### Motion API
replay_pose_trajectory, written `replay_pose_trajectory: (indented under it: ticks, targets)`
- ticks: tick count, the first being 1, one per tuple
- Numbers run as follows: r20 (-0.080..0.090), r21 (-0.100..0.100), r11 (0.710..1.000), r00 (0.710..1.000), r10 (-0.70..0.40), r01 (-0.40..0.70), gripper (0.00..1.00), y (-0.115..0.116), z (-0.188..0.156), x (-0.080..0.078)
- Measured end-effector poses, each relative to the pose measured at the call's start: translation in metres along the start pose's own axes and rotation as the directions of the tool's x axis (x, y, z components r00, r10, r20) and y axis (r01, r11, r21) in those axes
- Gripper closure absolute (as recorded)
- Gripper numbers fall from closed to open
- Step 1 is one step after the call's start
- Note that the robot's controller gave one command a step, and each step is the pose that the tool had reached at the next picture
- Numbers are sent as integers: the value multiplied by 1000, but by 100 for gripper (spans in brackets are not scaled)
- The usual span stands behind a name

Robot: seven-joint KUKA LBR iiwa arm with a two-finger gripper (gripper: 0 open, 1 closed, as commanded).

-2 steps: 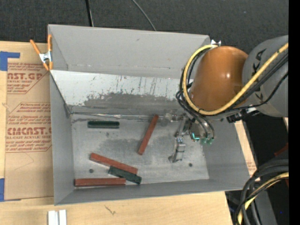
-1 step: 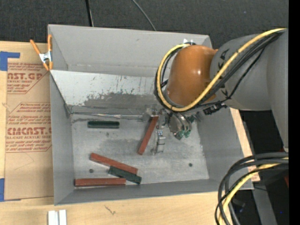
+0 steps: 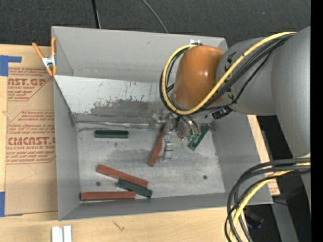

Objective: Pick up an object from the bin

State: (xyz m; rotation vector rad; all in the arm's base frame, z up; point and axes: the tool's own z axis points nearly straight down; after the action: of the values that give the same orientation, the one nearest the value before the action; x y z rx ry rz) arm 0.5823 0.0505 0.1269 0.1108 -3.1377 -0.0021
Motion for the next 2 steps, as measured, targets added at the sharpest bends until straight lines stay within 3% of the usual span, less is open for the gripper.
replay_pose_trajectory:
  ticks: [1,2]
  targets:
    - [7,-1,1000,1000,3,-3,100,0,55,8]
    - [2,0,1000,1000,3,-3,0,-1,57,9]
